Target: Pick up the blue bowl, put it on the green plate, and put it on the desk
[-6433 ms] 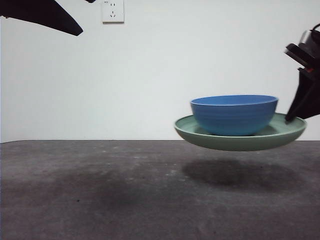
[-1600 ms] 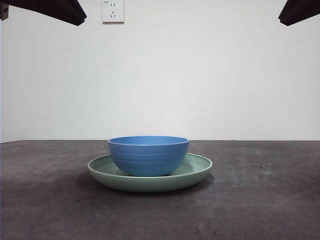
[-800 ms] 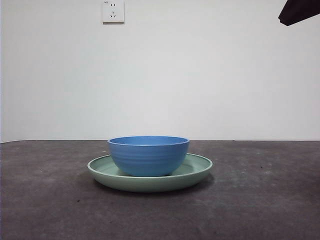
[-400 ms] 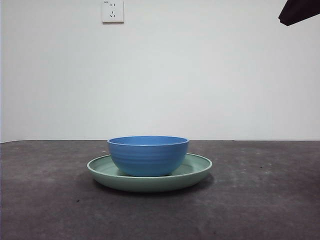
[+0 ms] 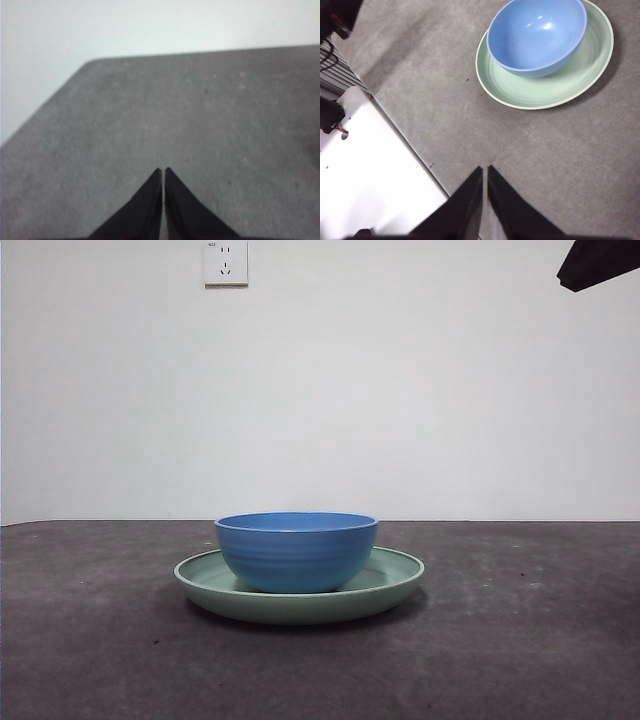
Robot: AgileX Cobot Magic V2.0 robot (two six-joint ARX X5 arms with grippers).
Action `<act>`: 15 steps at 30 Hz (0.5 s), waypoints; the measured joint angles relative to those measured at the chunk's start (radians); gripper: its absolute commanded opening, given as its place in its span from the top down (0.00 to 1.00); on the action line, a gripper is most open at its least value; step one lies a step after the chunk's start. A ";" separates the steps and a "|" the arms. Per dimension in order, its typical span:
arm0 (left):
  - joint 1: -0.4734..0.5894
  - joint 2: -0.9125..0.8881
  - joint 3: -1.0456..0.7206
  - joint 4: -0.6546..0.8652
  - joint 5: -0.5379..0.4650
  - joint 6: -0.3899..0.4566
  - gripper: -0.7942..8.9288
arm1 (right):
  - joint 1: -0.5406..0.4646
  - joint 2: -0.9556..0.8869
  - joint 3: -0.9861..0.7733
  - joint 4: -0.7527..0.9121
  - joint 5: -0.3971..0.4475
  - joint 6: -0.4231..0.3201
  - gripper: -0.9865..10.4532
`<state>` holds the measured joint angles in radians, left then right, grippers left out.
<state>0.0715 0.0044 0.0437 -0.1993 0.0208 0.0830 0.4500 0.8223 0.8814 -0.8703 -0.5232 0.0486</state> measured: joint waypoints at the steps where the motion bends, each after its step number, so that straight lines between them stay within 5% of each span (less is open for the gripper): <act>1: 0.000 0.001 -0.004 0.005 0.000 -0.003 0.91 | 0.000 0.000 0.000 0.000 0.000 0.000 0.90; 15: 0.000 0.000 -0.011 0.017 -0.001 -0.045 0.91 | 0.000 0.000 0.000 0.000 0.000 0.000 0.90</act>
<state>0.0715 0.0044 0.0330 -0.1822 0.0200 0.0383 0.4500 0.8223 0.8814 -0.8703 -0.5232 0.0486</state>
